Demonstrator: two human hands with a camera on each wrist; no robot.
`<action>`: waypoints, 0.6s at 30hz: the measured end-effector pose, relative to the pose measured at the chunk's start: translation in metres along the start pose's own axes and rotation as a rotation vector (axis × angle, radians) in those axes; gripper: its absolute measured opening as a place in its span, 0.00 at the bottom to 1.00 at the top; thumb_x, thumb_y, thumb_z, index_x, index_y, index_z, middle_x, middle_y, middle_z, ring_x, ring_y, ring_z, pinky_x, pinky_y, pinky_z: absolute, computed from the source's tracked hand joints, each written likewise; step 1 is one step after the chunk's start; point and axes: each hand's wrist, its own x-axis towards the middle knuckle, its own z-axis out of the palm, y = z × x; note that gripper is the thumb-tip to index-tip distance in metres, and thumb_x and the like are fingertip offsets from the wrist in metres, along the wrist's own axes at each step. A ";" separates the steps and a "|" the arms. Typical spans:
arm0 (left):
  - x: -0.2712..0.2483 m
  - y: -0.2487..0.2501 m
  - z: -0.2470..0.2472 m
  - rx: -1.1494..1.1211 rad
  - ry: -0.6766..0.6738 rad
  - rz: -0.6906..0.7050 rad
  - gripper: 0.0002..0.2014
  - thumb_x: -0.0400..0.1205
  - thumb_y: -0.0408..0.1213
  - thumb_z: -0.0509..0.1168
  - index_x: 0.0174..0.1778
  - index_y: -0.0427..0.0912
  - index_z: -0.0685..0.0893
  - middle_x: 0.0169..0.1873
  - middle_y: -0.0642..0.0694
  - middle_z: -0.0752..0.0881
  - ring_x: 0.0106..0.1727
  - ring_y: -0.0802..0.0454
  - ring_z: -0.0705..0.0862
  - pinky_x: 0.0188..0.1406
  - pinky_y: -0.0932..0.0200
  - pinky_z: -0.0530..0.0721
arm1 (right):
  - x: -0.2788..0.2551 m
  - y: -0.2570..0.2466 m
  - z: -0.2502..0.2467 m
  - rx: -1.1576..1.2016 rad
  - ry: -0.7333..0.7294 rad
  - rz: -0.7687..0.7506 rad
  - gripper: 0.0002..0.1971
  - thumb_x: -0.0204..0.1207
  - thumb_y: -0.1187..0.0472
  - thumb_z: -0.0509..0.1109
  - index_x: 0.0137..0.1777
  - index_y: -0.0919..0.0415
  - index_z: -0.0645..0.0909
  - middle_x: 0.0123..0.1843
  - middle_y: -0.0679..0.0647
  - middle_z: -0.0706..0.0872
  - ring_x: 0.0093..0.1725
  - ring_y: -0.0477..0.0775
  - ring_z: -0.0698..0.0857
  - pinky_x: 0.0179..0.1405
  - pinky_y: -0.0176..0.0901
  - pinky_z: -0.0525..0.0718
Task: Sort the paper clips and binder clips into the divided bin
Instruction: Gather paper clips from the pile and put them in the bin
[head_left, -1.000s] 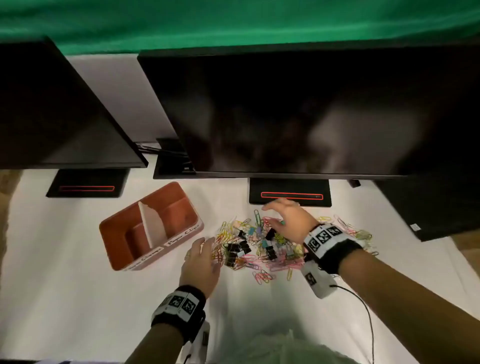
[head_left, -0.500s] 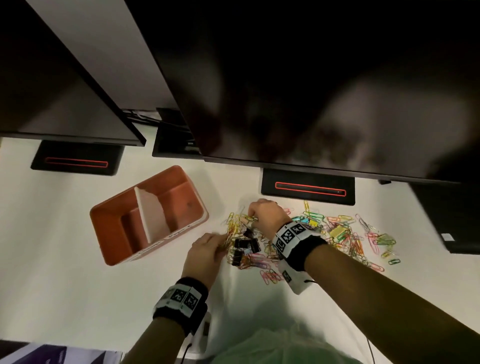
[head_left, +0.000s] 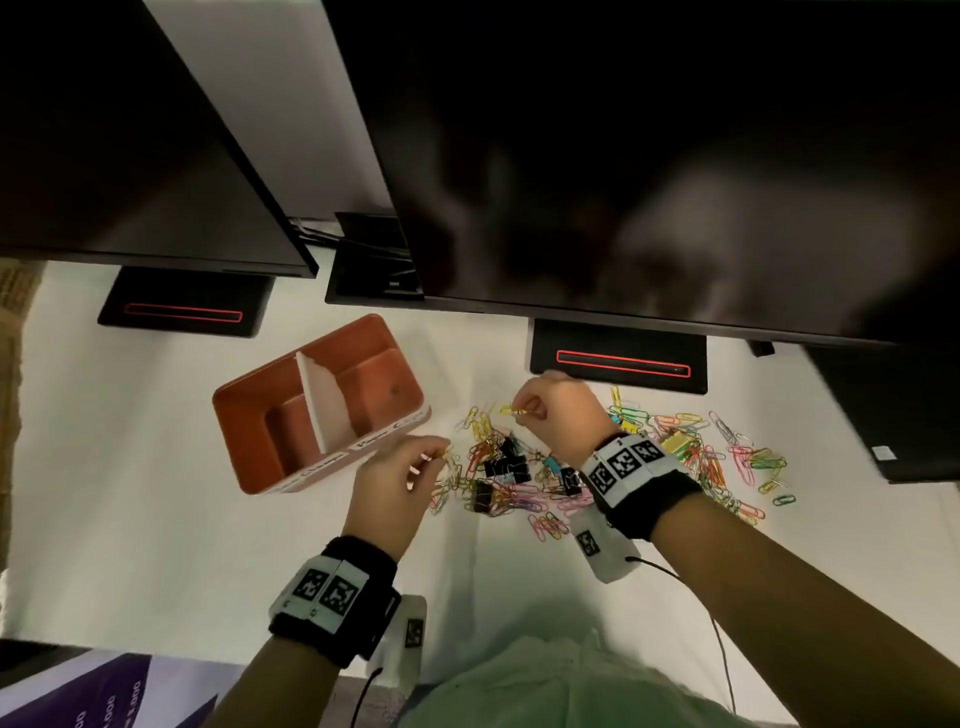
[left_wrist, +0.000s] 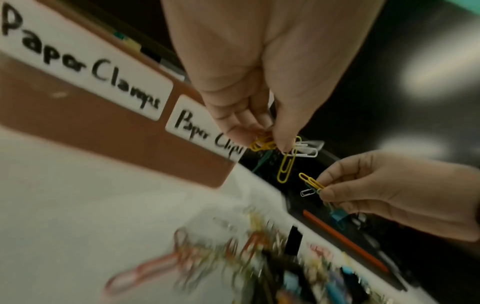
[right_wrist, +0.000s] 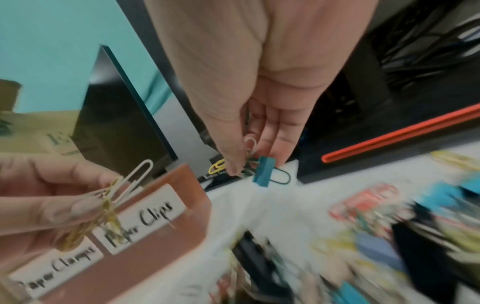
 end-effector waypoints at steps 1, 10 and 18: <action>0.001 0.006 -0.010 -0.026 0.036 0.001 0.09 0.76 0.30 0.70 0.48 0.46 0.88 0.41 0.58 0.86 0.38 0.69 0.81 0.36 0.81 0.75 | -0.001 -0.009 -0.004 0.029 0.028 -0.032 0.07 0.74 0.64 0.72 0.52 0.61 0.85 0.50 0.55 0.81 0.44 0.47 0.81 0.49 0.34 0.80; 0.048 0.014 -0.079 -0.202 0.264 -0.138 0.07 0.77 0.33 0.69 0.48 0.48 0.87 0.44 0.53 0.90 0.46 0.57 0.86 0.55 0.55 0.85 | 0.045 -0.120 -0.003 0.253 0.098 -0.243 0.07 0.71 0.67 0.74 0.48 0.61 0.86 0.43 0.49 0.79 0.34 0.37 0.76 0.37 0.18 0.75; 0.030 -0.003 -0.078 0.009 0.098 0.020 0.15 0.76 0.35 0.71 0.58 0.49 0.84 0.53 0.59 0.79 0.50 0.69 0.78 0.56 0.75 0.76 | 0.055 -0.085 0.011 0.170 0.065 -0.087 0.09 0.77 0.62 0.68 0.57 0.57 0.82 0.55 0.54 0.82 0.47 0.50 0.82 0.53 0.42 0.82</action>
